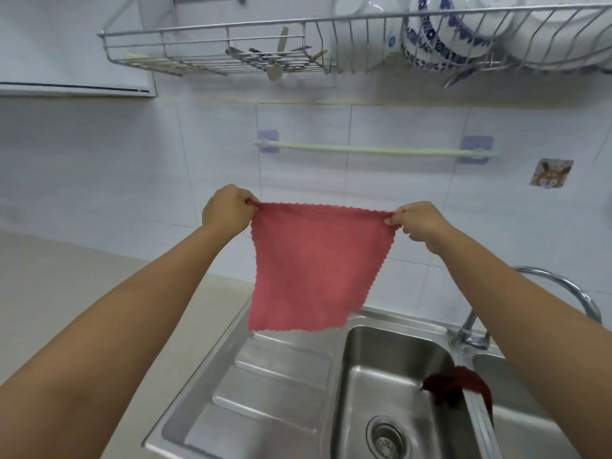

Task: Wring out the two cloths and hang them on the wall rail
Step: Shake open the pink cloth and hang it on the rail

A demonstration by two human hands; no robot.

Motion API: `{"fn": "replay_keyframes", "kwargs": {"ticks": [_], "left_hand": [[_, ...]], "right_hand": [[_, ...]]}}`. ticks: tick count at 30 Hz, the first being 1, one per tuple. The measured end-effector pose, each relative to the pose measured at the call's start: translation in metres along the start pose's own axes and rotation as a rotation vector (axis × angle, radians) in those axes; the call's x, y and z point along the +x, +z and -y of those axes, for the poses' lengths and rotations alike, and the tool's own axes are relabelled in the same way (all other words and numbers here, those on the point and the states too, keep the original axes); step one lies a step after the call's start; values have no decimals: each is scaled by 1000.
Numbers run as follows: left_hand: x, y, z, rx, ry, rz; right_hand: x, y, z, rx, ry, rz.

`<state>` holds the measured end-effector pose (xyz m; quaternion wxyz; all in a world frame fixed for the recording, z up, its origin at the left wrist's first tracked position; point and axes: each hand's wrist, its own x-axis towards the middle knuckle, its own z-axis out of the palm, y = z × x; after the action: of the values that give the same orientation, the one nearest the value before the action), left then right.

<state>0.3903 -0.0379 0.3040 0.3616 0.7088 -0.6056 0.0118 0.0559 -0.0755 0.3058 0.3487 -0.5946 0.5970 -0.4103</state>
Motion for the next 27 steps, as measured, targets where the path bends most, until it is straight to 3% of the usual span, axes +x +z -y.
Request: {"fn": "replay_keyframes", "kwargs": {"ticks": [2, 5, 8, 12, 19, 22, 24, 27], "left_hand": [[14, -2, -2, -91, -44, 14], [31, -7, -10, -547, -232, 109], [48, -9, -22, -841, -364, 167], [80, -3, -33, -1005, -426, 179], [151, 8, -67, -1208, -388, 142], [181, 19, -77, -1152, -284, 139], [196, 30, -80, -1030, -194, 124], [207, 50, -79, -646, -10, 68]], "right_hand": [[9, -4, 8, 191, 129, 52], [22, -8, 22, 597, 284, 133], [33, -7, 38, 860, 279, 115], [55, -5, 60, 938, 198, 3], [123, -10, 99, 858, 12, -269], [152, -8, 106, 610, -107, -463], [166, -4, 104, 365, -155, -544], [169, 6, 99, 75, -229, -547]]}}
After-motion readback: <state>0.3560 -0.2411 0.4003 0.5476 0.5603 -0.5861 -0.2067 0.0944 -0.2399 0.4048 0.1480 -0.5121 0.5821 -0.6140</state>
